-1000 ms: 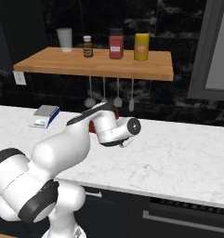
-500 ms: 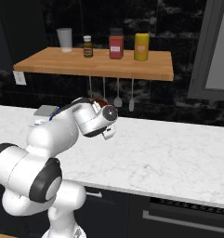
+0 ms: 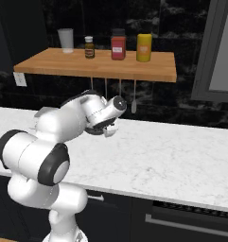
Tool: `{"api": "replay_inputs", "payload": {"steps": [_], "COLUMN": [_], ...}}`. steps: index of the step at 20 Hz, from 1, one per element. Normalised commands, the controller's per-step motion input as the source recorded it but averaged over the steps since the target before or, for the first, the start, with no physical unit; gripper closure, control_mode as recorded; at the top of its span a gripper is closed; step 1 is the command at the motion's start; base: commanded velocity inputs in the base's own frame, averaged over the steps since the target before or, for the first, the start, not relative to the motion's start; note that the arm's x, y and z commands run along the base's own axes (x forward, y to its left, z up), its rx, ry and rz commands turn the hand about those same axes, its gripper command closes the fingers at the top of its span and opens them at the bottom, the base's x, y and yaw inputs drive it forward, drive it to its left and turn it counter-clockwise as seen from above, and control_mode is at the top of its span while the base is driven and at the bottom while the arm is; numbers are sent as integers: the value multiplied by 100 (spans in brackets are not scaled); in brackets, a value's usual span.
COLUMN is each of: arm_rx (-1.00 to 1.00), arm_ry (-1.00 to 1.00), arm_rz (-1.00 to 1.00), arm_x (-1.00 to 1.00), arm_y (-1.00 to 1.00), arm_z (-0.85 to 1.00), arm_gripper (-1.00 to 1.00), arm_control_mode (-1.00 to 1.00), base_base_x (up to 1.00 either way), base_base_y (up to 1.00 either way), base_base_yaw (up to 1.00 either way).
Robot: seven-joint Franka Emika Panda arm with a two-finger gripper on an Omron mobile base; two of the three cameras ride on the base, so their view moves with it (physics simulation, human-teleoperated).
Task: Pick up the bowls on the counter and stack them on top of one another in the open cabinet. Place the smaller bowl on top of the larger bowl.
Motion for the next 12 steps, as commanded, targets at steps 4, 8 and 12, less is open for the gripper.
{"api": "replay_inputs", "payload": {"steps": [4,8,12], "arm_rx": [5,3,0], "arm_ry": [0,2,8], "arm_rz": [-3,-6,-1], "arm_x": [24,47,28], "arm_y": [16,29,23], "arm_z": [-15,-24,-41], "arm_gripper": [100,100,100], "arm_control_mode": [-100,-100,-100], "base_base_x": [0,0,0], "base_base_y": [0,0,0], "base_base_yaw": [0,0,0]}}
